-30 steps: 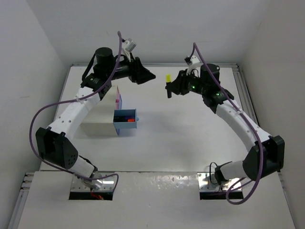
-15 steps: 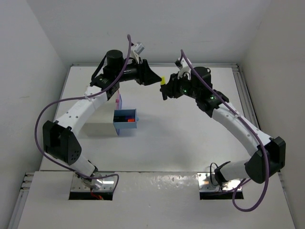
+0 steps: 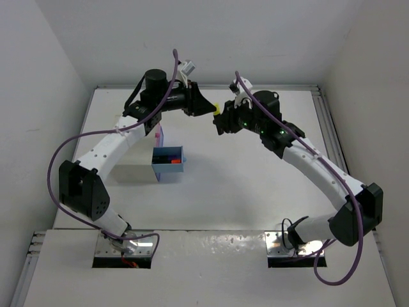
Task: Sort the stationery into containers
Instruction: Place the pen in the drawer.
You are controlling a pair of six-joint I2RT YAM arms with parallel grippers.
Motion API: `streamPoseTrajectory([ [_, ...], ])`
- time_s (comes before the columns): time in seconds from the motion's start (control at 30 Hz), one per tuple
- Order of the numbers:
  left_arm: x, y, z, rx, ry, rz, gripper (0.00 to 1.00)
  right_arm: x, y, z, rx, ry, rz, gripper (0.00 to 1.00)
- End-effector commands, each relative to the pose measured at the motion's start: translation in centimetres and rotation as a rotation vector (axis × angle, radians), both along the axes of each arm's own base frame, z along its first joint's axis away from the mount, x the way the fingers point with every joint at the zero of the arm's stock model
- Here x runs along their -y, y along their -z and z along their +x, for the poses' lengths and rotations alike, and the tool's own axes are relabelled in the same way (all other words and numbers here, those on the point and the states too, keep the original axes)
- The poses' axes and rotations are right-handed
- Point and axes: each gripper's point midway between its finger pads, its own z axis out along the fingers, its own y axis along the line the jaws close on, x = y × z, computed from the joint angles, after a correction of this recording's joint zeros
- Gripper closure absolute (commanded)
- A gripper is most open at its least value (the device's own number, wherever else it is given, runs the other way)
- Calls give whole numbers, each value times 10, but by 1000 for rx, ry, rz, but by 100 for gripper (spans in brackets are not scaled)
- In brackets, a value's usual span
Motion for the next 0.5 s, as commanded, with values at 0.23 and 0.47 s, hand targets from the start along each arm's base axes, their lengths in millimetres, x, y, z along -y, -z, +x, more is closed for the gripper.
streamPoseTrajectory([
  [0.23, 10, -14, -2, 51, 37, -48, 68, -14, -41, -3, 108, -47, 38, 100],
  [0.47, 9, -15, 0, 75, 34, -39, 100, -18, -42, -8, 100, -78, 45, 92],
])
